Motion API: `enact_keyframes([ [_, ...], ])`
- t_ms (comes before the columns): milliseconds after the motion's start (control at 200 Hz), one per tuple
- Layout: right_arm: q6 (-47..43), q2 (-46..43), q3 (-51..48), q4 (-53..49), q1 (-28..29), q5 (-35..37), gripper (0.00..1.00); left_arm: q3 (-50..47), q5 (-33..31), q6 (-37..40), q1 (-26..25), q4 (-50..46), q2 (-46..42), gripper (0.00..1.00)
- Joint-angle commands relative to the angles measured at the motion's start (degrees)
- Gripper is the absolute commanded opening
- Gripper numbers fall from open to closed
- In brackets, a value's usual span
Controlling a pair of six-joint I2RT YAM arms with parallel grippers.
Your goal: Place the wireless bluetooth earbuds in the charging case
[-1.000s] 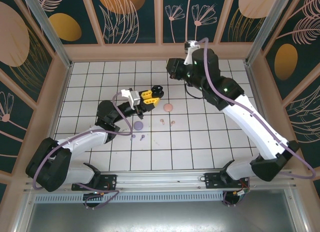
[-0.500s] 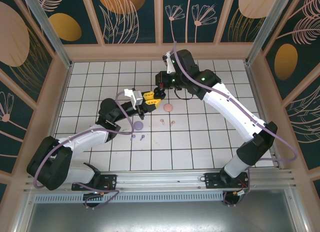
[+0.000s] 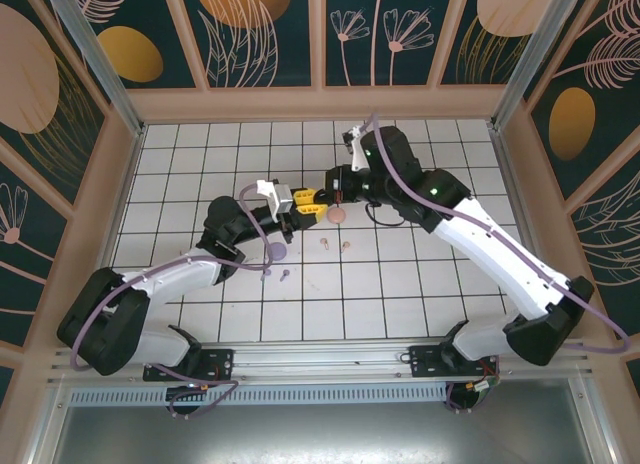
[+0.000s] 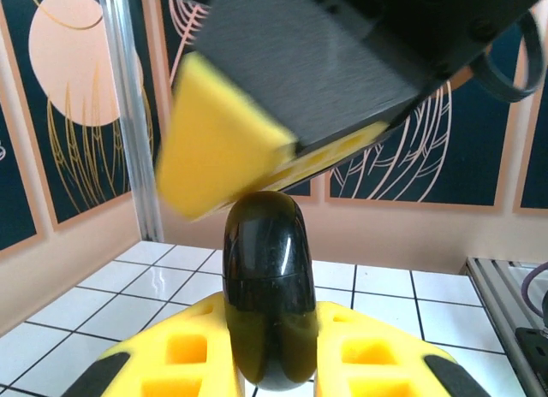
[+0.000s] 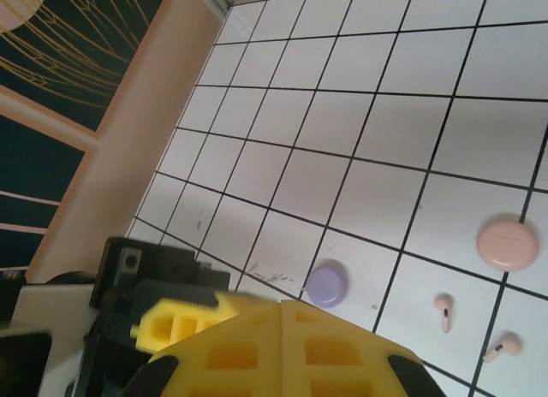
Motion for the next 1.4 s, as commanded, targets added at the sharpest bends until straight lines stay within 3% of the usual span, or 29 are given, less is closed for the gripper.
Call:
enact_keyframes([
  [0,4.7,-5.2,-4.2,1.0,-1.9,4.5,0.00,1.8,-4.3,-2.8,0.7,3.8,1.0,0.00],
  [160,9.3,-11.9,-14.6,7.5,-5.8,6.5,0.15,0.6,-9.9,-6.6,0.7,2.6,2.9,0.00],
  [385,12.1,-15.9,-28.5,11.1,-6.0,8.0,0.38,0.7,-20.6,-10.8,1.0,-1.0,10.2,0.00],
  [536,13.0,-17.3,-35.1,13.6,-5.8,7.5,0.49,5.2,-22.3,-16.4,2.3,-7.3,17.4,0.00],
  [816,12.8,-18.3,-39.6,14.9,-5.8,7.5,0.53,22.8,-15.4,-26.8,7.3,-23.8,33.0,0.00],
  [1136,11.2,-18.7,-39.0,14.5,-5.9,5.1,0.55,34.9,-10.5,-30.1,8.3,-36.0,42.4,0.00],
  [1396,9.8,-18.9,-36.7,12.6,-5.9,4.6,0.57,38.1,-14.0,-34.0,8.3,-43.2,45.5,0.07],
])
